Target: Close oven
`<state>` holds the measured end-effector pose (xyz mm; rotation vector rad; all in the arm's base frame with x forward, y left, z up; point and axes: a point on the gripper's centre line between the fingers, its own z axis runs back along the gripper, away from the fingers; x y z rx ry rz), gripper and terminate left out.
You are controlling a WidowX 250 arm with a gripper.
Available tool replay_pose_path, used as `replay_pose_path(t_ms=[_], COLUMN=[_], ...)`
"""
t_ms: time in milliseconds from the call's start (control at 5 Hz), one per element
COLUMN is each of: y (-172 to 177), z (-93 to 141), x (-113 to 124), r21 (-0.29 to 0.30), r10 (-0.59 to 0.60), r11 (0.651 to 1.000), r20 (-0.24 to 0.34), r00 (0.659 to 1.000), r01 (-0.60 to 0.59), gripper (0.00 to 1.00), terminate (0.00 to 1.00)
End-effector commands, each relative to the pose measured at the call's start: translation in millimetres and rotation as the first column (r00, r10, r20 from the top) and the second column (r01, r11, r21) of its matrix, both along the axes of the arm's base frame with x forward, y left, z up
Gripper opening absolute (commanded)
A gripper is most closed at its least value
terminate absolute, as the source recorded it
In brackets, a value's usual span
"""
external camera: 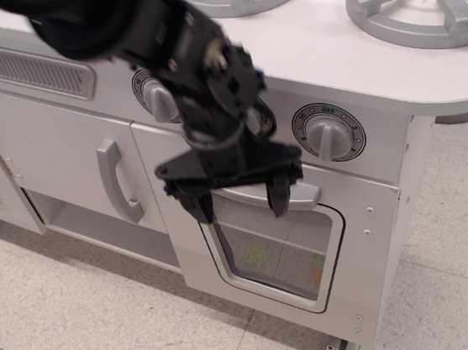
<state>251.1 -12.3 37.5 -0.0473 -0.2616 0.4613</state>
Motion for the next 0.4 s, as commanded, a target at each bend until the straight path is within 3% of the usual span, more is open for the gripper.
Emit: replay_pose_path(t_ms=[0, 200], y=[3.3, 3.3], z=[34.4, 34.4], x=[9.3, 9.3], r21=[0.01, 0.01], r10=[-0.008, -0.008], r11=[1.0, 1.0], r20=[0.015, 0.015], r00=[1.0, 1.0], r01=[0.008, 0.008], gripper=[1.0, 1.0], terminate=[0.0, 1.0])
